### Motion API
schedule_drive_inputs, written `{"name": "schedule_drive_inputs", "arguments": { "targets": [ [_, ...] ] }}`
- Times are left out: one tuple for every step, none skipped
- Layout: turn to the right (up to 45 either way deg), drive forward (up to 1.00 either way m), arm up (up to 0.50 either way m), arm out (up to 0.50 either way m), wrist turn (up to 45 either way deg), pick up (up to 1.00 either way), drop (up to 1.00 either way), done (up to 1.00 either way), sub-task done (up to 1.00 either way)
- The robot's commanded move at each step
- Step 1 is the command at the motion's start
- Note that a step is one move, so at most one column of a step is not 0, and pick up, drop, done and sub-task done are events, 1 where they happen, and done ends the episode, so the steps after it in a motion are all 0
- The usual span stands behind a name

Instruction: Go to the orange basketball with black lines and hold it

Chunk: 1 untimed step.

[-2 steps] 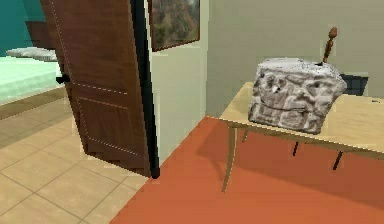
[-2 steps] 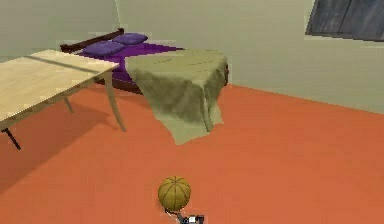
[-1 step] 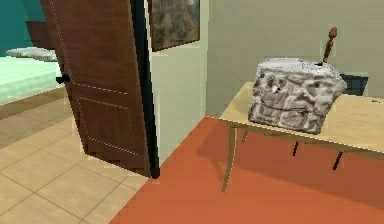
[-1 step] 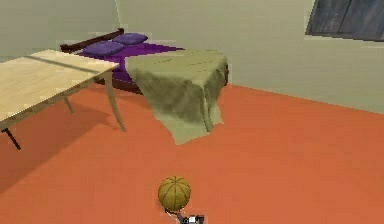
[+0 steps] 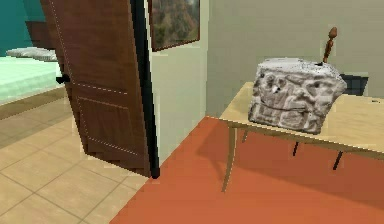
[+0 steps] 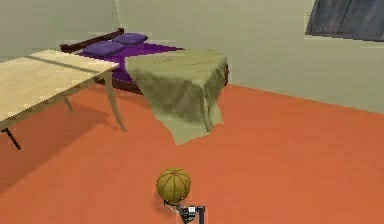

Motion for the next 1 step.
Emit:
{"name": "schedule_drive_inputs", "arguments": {
  "targets": [
    [0.0,0.0,0.0,0.0,0.0,0.0,0.0,1.0,0.0]
  ]
}}
